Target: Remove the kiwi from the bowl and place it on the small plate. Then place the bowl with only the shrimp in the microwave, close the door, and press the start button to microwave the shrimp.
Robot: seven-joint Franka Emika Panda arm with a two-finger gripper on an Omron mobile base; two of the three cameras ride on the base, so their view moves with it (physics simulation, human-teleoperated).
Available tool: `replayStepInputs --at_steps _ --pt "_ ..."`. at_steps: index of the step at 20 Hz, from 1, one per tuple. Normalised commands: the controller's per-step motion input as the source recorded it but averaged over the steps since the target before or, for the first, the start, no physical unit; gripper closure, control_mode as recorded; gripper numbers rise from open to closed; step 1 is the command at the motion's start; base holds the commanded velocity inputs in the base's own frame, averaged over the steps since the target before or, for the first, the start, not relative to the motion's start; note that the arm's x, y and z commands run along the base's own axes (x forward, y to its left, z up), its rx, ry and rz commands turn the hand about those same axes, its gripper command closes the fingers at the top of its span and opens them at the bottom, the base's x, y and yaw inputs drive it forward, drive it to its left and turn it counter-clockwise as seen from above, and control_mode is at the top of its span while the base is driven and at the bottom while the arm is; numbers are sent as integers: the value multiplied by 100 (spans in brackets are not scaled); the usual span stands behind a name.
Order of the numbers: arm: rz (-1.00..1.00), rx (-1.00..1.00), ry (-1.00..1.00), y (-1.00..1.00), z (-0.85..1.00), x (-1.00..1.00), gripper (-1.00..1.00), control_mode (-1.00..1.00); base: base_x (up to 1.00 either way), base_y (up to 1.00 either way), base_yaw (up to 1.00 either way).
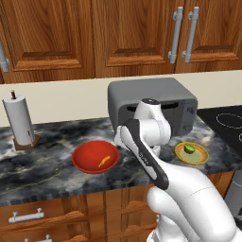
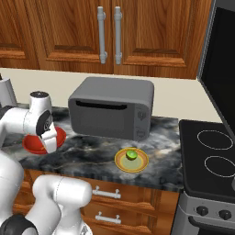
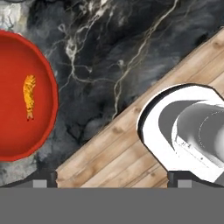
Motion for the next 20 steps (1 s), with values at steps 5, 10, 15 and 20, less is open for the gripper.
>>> replayStepInputs --at_steps 5,10,15,20 --pt "10 7 0 46 -34 7 -100 -100 0 0 0" --pt "8 3 0 14 -30 29 -100 -100 0 0 0" --pt "7 1 0 0 -31 42 -100 -100 0 0 0" --pt "4 0 0 0 -30 43 -100 -100 0 0 0"
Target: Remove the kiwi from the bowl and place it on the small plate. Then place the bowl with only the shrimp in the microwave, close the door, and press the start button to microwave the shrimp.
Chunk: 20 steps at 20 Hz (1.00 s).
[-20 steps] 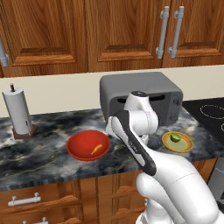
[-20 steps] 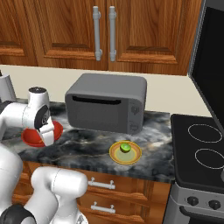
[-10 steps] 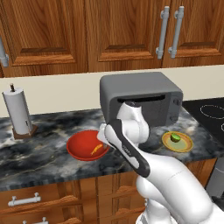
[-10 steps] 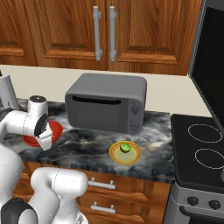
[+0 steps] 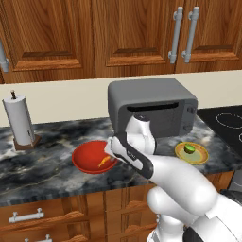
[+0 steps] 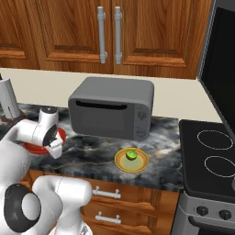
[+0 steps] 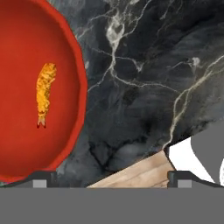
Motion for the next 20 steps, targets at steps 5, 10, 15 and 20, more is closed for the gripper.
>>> replayStepInputs --at_steps 5,10,15,20 --pt "4 0 0 9 -24 41 -100 -100 0 0 0" --pt "2 0 0 22 -17 34 -100 -100 0 0 0" --pt "2 0 0 25 -27 22 -100 -100 0 0 0" --pt "0 0 0 13 -31 15 -100 -100 0 0 0"
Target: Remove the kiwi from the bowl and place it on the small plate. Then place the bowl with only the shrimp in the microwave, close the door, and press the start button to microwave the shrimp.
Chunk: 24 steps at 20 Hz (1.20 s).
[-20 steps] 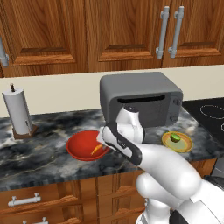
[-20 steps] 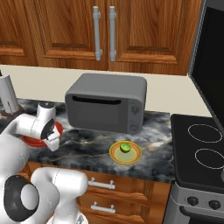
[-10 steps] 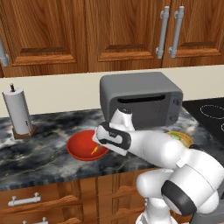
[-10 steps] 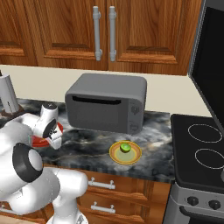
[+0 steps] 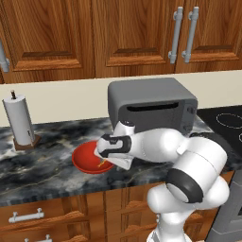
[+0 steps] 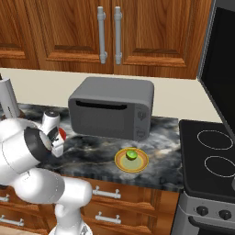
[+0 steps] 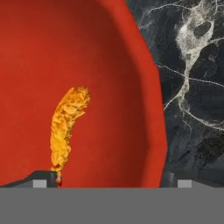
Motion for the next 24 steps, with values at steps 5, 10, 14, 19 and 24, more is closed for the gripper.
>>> replayStepInputs --at_steps 5,10,14,19,24 --pt "0 1 0 1 -18 4 -100 -100 0 0 0" --pt "0 0 0 13 -4 0 100 -100 0 0 0" --pt "0 0 0 26 -6 2 100 -100 0 0 0" --pt "0 0 0 3 -6 0 100 -100 0 0 0" --pt "0 2 -17 0 16 -40 100 -100 0 0 0"
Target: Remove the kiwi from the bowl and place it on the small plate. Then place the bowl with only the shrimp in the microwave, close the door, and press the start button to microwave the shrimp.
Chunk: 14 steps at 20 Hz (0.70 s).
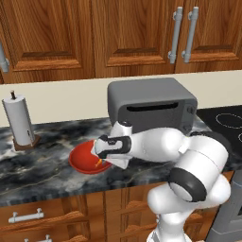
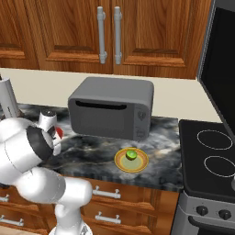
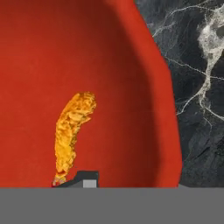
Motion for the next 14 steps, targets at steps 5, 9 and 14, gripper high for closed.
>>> replayStepInputs --at_steps 5,9,14 --pt "0 3 -19 0 90 -45 100 -100 0 0 0" --pt "0 6 -6 0 95 -20 100 -100 0 0 0" --pt "0 6 -4 -9 99 -10 100 -100 0 0 0"
